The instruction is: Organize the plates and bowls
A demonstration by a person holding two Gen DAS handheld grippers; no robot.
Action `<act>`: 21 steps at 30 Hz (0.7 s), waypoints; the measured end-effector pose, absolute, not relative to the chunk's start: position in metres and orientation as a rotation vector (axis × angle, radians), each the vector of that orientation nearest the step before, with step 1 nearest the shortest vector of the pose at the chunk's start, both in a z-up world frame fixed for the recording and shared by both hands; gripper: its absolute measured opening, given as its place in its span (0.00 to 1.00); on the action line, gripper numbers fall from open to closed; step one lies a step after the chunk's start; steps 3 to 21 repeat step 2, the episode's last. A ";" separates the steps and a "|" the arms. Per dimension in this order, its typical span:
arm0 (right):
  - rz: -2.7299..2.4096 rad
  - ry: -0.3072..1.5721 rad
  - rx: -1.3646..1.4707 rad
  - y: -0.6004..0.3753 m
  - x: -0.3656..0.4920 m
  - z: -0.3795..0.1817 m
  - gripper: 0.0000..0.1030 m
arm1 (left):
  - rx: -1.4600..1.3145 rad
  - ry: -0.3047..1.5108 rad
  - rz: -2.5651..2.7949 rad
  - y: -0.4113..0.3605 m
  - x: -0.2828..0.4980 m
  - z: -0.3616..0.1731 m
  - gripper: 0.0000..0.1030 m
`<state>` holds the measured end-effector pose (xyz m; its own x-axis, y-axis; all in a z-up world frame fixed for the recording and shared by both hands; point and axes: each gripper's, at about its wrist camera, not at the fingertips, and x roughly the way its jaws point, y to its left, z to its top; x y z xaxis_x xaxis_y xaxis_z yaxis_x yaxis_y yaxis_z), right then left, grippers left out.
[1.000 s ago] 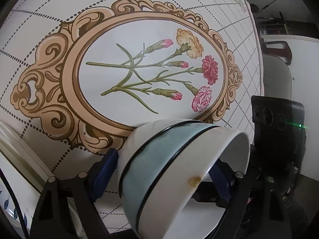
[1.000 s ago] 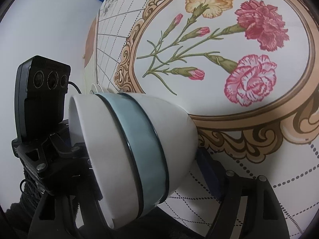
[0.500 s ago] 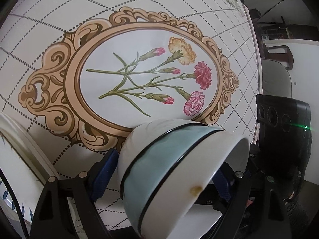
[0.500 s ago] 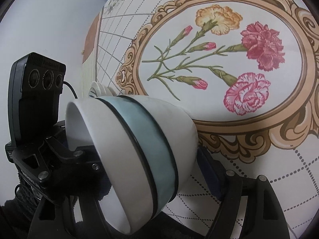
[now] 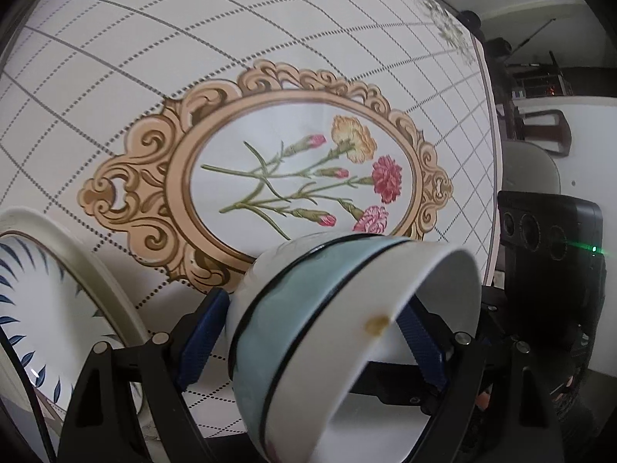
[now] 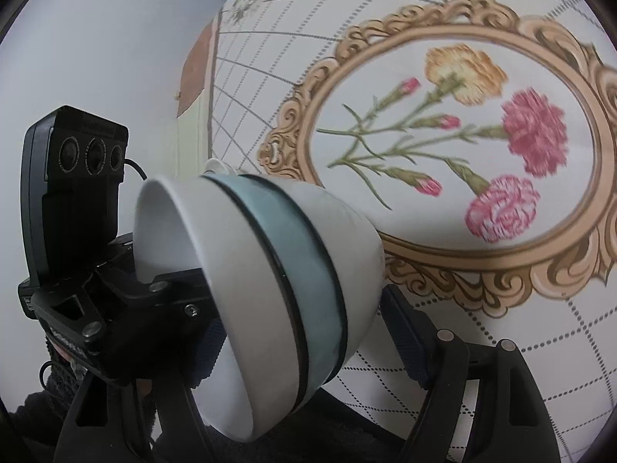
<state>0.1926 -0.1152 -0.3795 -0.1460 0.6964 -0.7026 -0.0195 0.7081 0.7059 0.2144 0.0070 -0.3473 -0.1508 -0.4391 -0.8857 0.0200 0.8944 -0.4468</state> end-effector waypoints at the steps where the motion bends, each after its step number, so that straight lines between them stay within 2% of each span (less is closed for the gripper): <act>1: 0.689 1.610 0.555 -0.113 0.194 -0.377 0.77 | -0.332 1.678 -0.399 0.009 0.215 -0.347 0.84; 21: 0.698 1.613 0.549 -0.111 0.197 -0.376 0.77 | -0.340 1.676 -0.389 0.010 0.216 -0.348 0.84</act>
